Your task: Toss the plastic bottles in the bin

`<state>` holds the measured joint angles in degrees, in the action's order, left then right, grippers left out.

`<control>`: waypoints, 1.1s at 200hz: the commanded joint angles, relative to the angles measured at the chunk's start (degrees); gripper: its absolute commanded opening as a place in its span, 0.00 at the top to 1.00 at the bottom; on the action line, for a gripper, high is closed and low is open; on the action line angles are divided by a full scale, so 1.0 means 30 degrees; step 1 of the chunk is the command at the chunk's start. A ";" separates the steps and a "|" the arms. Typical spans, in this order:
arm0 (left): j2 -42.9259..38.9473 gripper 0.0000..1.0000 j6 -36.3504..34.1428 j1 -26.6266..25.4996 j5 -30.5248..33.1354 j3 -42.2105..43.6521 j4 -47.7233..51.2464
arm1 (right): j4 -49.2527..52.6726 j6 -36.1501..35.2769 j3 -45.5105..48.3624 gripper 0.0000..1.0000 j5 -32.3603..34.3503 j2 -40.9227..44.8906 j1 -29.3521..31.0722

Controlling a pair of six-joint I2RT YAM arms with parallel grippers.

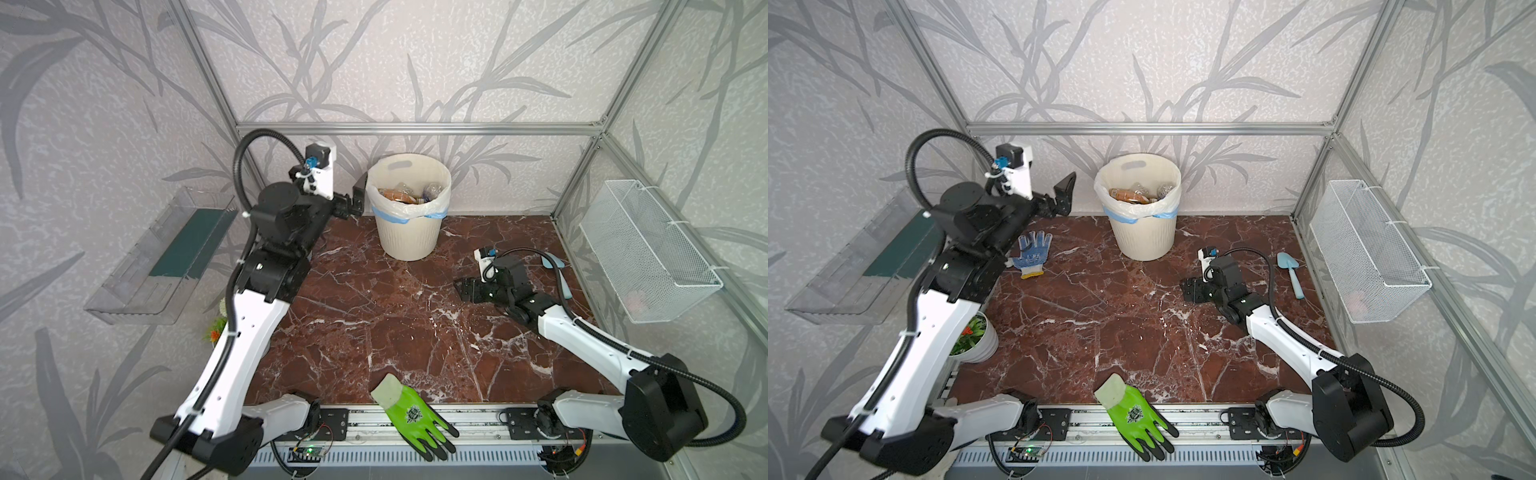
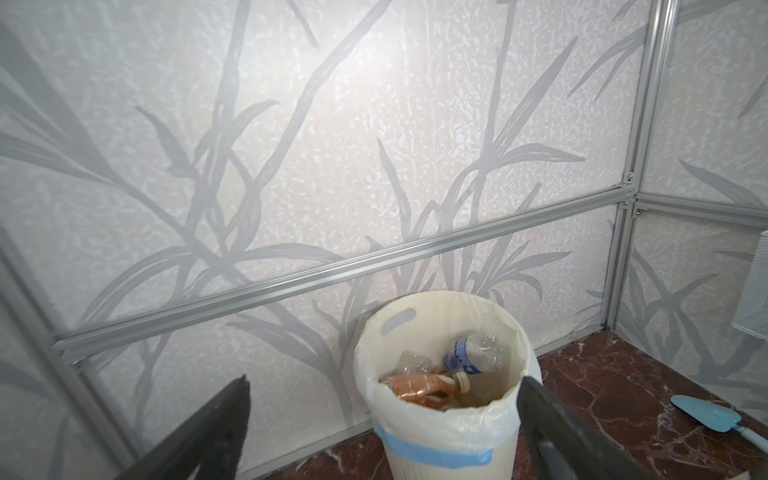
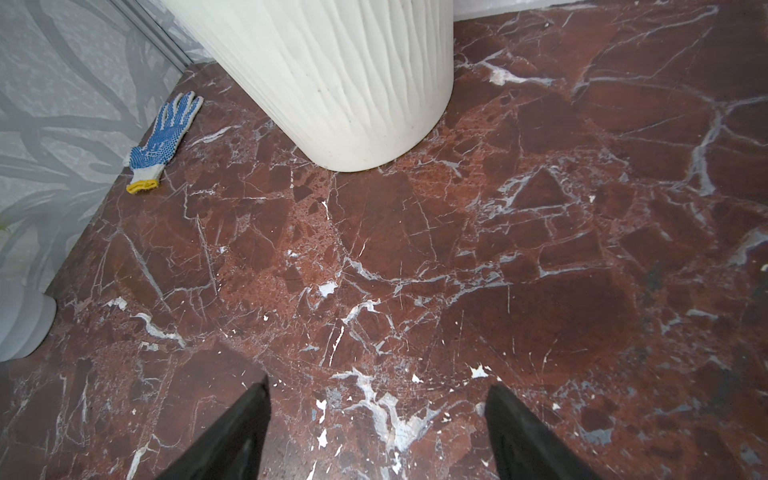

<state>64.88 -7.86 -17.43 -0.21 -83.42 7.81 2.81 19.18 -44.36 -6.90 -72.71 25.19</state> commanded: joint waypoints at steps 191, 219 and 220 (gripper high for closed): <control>0.7334 0.01 0.4272 0.5441 0.6140 2.0015 -1.7755 | -1.3815 -0.8277 0.6005 0.14 1.0108 -0.3557 -0.6258; 0.7533 0.01 0.4159 0.5506 0.6017 2.0116 -1.8280 | -1.4909 -0.9169 0.7092 0.16 0.7458 -0.2753 -0.6240; 0.7557 0.01 0.4165 0.5497 0.6031 2.0138 -1.8367 | -1.4925 -0.9143 0.7174 0.16 0.7456 -0.2735 -0.6235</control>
<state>88.58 4.86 -1.17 19.86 -21.65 -45.47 -36.91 -4.89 -24.75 22.41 -83.37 6.57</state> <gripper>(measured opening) 0.993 0.848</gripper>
